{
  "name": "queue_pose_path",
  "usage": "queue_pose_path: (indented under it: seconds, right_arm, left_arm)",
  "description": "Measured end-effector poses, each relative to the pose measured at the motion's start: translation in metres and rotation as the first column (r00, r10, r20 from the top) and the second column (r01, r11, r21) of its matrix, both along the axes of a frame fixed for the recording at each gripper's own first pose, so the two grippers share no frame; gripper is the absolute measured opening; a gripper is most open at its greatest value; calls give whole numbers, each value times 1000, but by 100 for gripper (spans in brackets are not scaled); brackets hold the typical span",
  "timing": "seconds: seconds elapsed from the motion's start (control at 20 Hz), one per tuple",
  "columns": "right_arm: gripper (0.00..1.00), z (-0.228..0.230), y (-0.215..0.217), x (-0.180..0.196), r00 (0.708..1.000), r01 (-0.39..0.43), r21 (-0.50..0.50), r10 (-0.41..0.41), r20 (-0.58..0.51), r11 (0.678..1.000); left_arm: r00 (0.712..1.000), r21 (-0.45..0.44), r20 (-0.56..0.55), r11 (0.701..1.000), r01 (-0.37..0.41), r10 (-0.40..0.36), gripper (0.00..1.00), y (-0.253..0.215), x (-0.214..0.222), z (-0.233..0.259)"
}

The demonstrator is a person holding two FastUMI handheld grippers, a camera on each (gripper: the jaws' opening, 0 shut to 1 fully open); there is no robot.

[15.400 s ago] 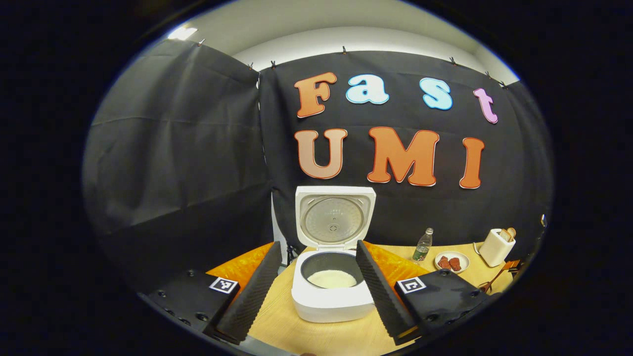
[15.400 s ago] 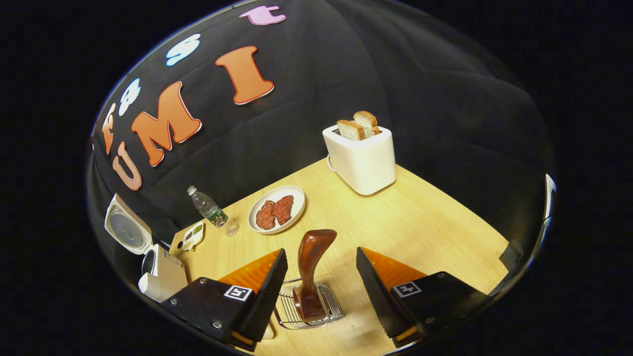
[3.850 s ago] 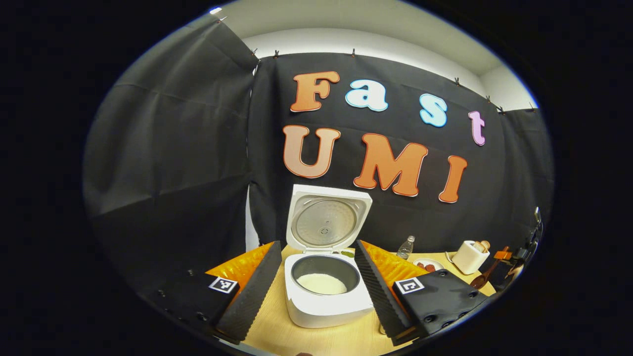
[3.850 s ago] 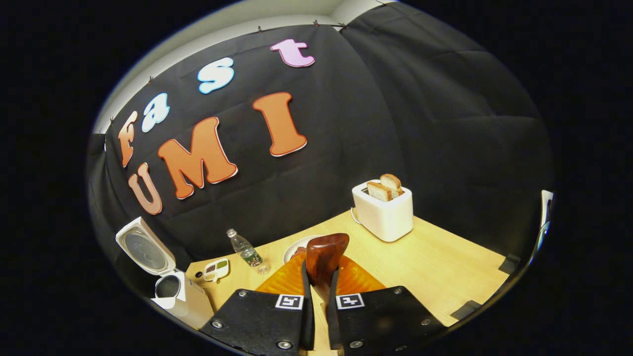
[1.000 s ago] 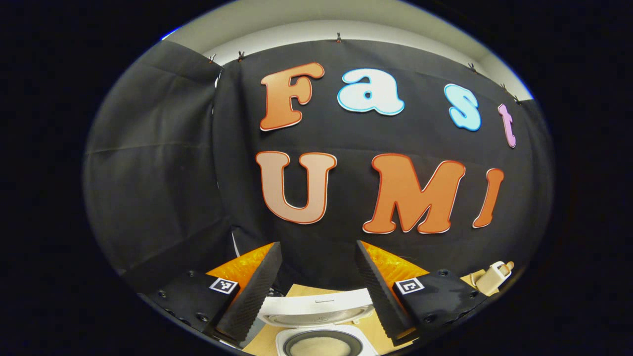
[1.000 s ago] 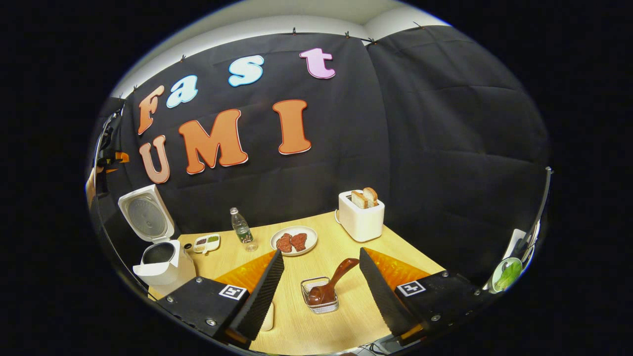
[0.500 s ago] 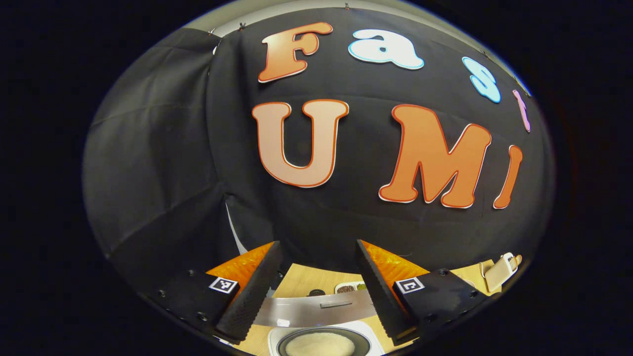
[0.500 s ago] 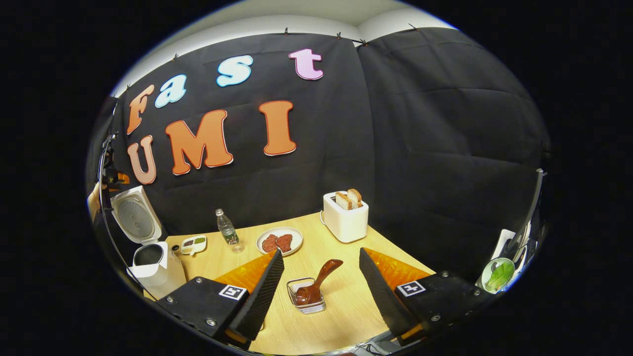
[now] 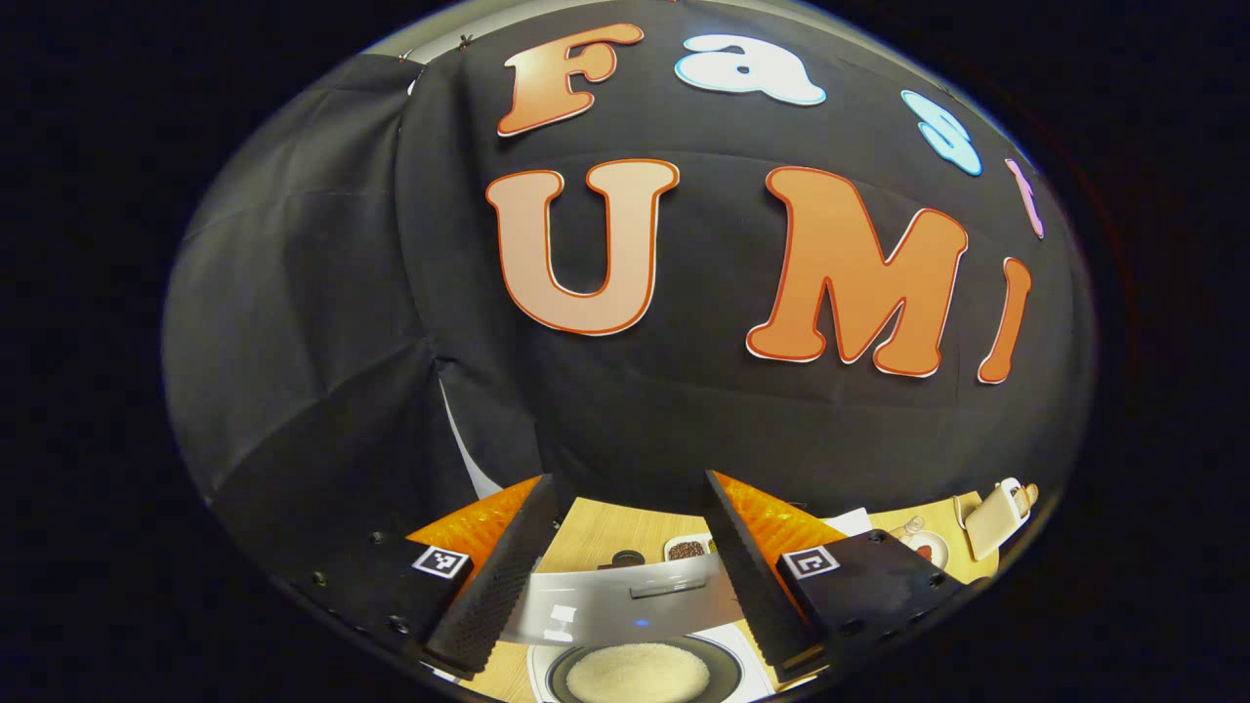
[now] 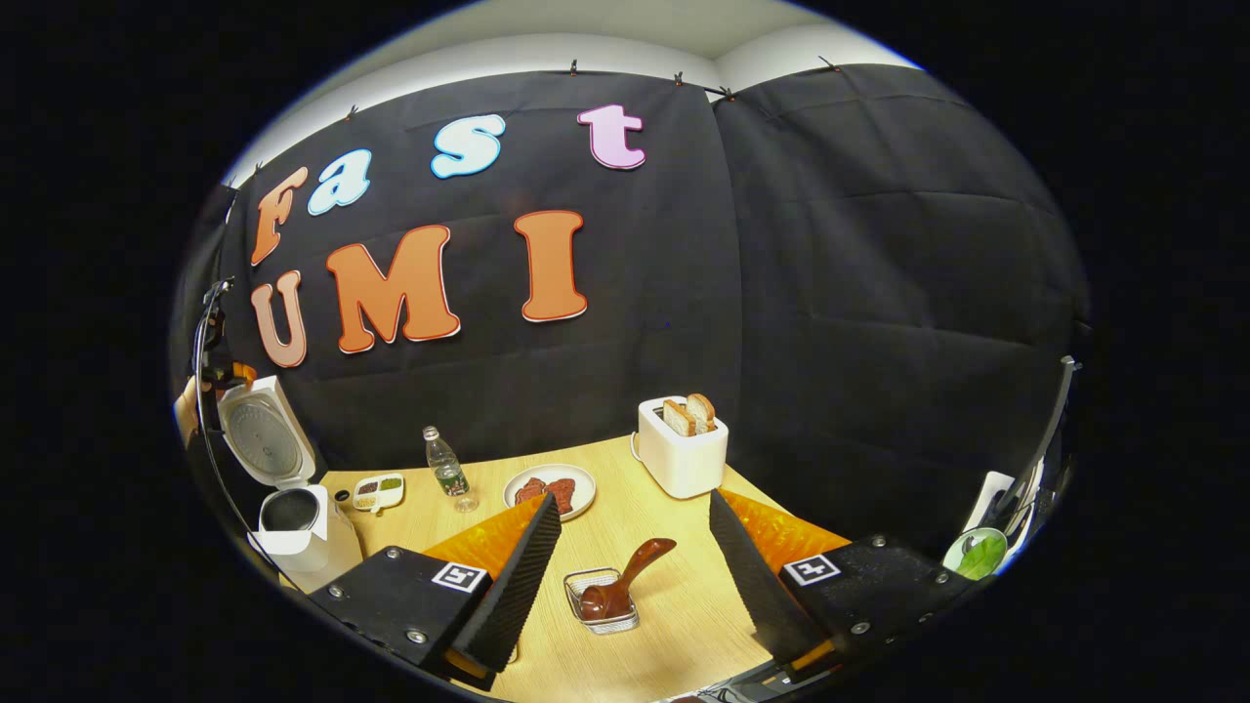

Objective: Close the left gripper, press the button to open the rice cooker; take a wooden spoon from the chopstick holder with the right hand, scoop a spoonful of rice and pour it into the rice cooker, then put the wooden spoon back into the chopstick holder.

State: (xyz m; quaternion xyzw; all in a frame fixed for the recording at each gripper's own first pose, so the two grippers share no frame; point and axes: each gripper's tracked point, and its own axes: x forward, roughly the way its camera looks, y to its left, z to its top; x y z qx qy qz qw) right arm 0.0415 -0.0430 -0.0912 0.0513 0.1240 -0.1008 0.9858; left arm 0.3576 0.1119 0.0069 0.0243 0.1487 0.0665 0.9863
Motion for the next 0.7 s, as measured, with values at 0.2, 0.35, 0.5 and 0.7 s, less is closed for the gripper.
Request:
queue_pose_path:
  seconds: [0.2,0.35,0.5,0.7]
  right_arm:
    - [95,15,1,8,999,-38,-7,38,22,999]
    - [95,25,4,15,997,-67,-35,69,40,997]
    - [95,29,13,13,993,-115,-24,116,38,993]
    - [95,25,23,14,982,-189,-40,190,23,981]
  left_arm:
    - [999,3,26,1000,22,-22,100,-10,-31,-7]
    - [1000,19,16,1000,18,-18,100,-17,-60,-18]
    - [1000,15,-6,1000,14,-14,100,-24,-90,-37]
    - [997,-33,-72,999,-12,10,100,-32,-132,-92]
